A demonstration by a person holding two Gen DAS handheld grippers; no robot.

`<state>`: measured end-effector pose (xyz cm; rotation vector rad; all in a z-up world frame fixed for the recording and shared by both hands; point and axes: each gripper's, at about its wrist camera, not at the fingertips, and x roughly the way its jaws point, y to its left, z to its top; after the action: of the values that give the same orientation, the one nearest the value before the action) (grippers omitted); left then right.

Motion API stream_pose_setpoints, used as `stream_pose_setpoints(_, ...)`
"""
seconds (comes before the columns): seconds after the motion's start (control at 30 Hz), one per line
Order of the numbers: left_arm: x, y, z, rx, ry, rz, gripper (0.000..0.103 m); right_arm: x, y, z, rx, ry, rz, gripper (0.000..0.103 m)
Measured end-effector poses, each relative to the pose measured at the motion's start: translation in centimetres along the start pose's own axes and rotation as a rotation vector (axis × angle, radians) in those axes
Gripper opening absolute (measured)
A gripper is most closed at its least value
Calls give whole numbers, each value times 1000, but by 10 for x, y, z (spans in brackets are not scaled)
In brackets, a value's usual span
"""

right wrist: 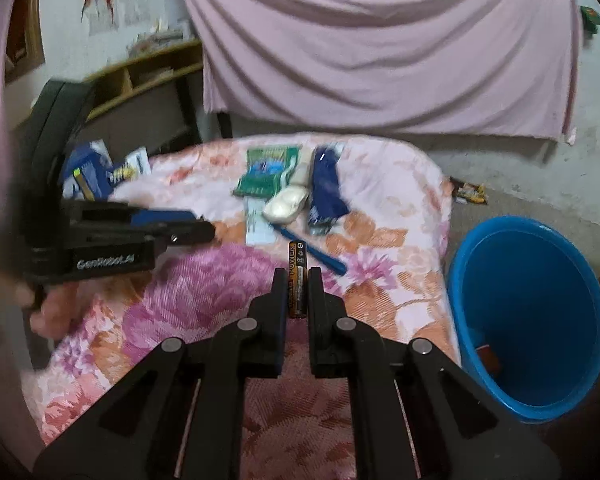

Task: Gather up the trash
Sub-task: 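Grasp the battery with the right tool while the left tool grasps the black binder clip, then carry both over the blue basin, opening the left tool to drop the clip while the right holds the battery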

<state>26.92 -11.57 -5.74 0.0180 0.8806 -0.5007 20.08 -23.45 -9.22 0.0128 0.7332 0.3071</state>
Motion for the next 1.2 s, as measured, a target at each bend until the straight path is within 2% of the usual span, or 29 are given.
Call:
stream_pose_setpoints(0.17,-32,-23,-6,-52,-219,-51,24,-35,-8,-1,34,-192,-17,36)
stream_pose_setpoints(0.27,-47,-42,-3,-67,-330,-79,24,-58,-10,-1,26,-314,-73,36)
stream_pose_setpoints(0.4,-66,-71,15,-39,-460,-81,24,-93,-21,2,32,-483,-152,36)
stream_pose_setpoints(0.5,-81,-93,27,-9,-545,-94,24,-118,-32,3,32,-597,-217,36)
stream_pose_setpoints(0.67,-92,-135,42,80,-634,-112,24,-141,-55,2,60,-684,-311,36)
stream_pose_setpoints(0.8,-83,-168,53,138,-639,-148,24,-152,-83,-5,128,-702,-369,36)
stream_pose_setpoints(0.93,-61,-197,64,179,-587,-186,24,-156,-112,-17,201,-676,-404,36)
stream_pose_setpoints(1.2,-3,-246,85,157,-358,-187,24,-133,-158,-35,347,-533,-415,36)
